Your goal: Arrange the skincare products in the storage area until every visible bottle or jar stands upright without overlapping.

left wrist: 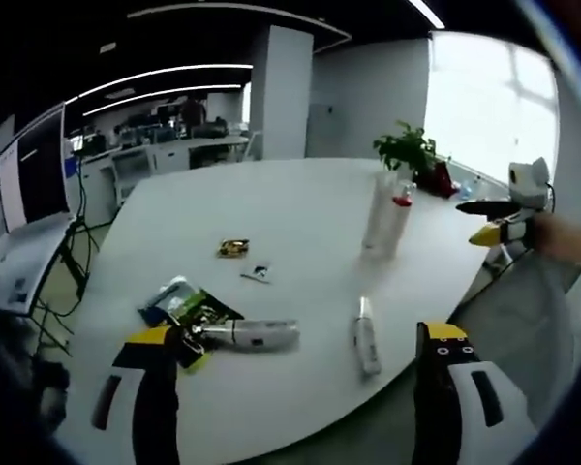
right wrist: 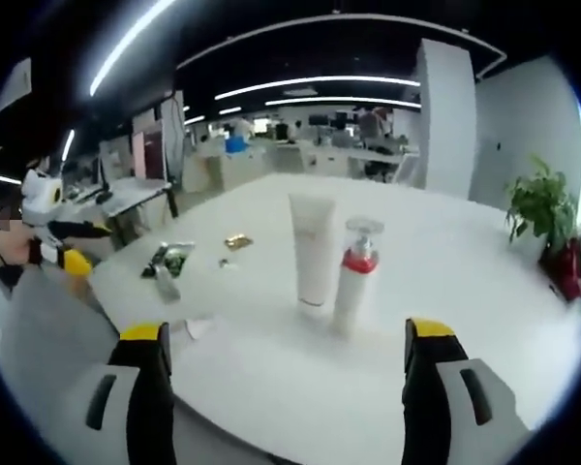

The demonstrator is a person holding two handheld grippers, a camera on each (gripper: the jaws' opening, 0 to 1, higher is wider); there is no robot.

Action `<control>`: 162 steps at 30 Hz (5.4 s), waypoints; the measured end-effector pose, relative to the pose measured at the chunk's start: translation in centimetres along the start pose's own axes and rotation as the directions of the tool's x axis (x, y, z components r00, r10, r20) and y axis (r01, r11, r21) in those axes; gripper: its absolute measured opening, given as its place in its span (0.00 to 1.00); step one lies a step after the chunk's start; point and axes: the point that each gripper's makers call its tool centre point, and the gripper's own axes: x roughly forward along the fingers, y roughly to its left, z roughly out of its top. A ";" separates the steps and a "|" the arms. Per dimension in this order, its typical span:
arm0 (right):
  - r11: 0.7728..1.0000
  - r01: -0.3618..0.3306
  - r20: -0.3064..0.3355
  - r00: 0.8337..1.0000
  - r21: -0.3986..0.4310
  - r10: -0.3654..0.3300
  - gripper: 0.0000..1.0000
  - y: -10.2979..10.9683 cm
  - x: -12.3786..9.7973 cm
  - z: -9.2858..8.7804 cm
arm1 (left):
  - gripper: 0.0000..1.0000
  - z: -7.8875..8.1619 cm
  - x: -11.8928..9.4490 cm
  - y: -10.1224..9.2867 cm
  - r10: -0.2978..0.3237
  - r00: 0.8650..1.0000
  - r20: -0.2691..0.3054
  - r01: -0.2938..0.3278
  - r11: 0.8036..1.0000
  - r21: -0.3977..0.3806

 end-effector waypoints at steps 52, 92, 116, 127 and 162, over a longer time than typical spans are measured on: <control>0.993 -0.085 -0.147 0.986 -0.082 0.072 0.84 1.8 0.7 -2.7 | 0.58 -9.2 11.7 -8.6 -0.060 0.809 -0.584 0.239 0.942 0.234; 0.965 -0.251 -0.145 0.955 0.072 0.259 0.84 4.4 0.8 -2.7 | 0.24 -3.3 10.7 -13.9 -0.375 0.896 -0.236 0.268 0.882 -0.387; 0.487 -0.749 0.437 0.660 0.449 0.611 0.33 8.9 -2.2 7.0 | 0.24 8.2 4.3 -24.5 -0.787 0.565 0.247 0.775 0.404 -0.486; 0.497 -0.708 0.381 0.697 0.502 0.608 0.22 9.8 -1.2 6.5 | 0.24 8.0 4.1 -23.7 -0.816 0.539 0.210 0.781 0.390 -0.488; 0.889 -0.079 0.181 0.984 0.450 -0.004 0.20 8.7 3.5 7.0 | 0.21 8.3 7.6 -17.2 -0.311 0.948 0.075 0.305 0.949 0.082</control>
